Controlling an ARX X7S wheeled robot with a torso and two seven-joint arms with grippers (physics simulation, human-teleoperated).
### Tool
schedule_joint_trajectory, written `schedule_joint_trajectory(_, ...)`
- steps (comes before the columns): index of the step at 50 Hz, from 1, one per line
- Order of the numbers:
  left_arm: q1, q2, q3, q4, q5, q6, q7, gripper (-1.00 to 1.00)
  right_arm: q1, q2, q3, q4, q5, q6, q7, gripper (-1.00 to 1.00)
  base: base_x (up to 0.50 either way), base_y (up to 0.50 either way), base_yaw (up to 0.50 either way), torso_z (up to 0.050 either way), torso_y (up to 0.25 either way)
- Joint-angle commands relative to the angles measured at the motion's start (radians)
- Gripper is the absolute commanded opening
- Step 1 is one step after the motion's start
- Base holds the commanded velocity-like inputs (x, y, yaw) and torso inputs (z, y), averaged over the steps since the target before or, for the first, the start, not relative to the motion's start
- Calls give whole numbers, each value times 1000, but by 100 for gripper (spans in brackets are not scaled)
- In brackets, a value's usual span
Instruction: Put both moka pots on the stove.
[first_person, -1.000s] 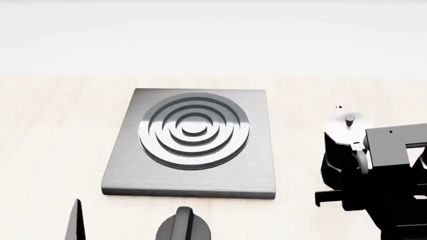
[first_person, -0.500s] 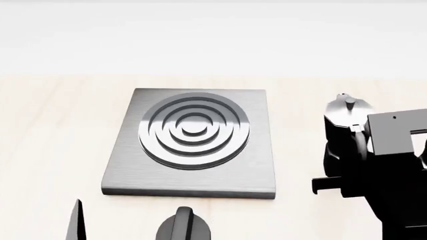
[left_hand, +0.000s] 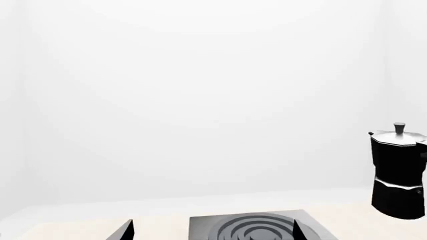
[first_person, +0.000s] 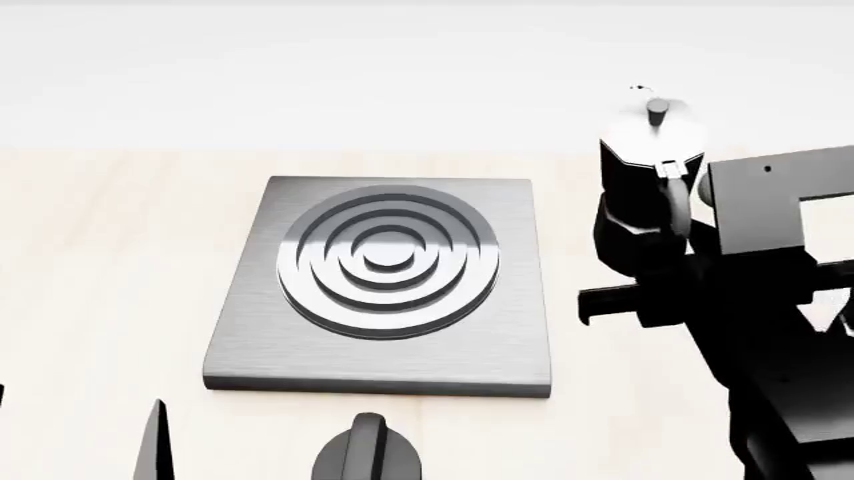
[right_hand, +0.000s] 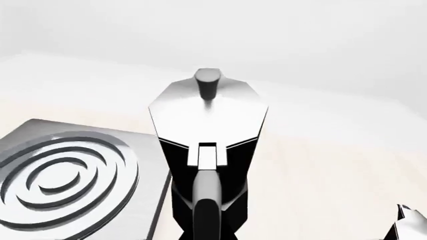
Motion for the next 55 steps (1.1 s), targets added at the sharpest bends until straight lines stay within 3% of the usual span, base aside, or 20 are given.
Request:
schedule_joint_trajectory(1,0,-5,-1,7,-2,-5,-5,100,60,-46,-23,-20,-19,-24,-4,-100,0,0,0,0,0)
schedule_joint_trajectory(11,2,-9,-1,6,-5,-8,-9,100,146,-105,-76,52,-37,-58,-26,-100,0,0,0,0,1)
schedule_joint_trajectory(21,-3,-11,-6,-12,-13,-2,-10,100,252,-198,-119,272,-58,-133,-74,-100,0,0,0,0,1)
schedule_joint_trajectory(39,-9,-16,-5,-20,-10,-4,-17,100,320,-321,-176,524,-94,-279,-121,-100,0,0,0,0,1)
schedule_joint_trajectory(55,-3,-22,-2,-17,-10,3,-20,100,335,-397,-191,562,-79,-327,-120,-100,0,0,0,0,1)
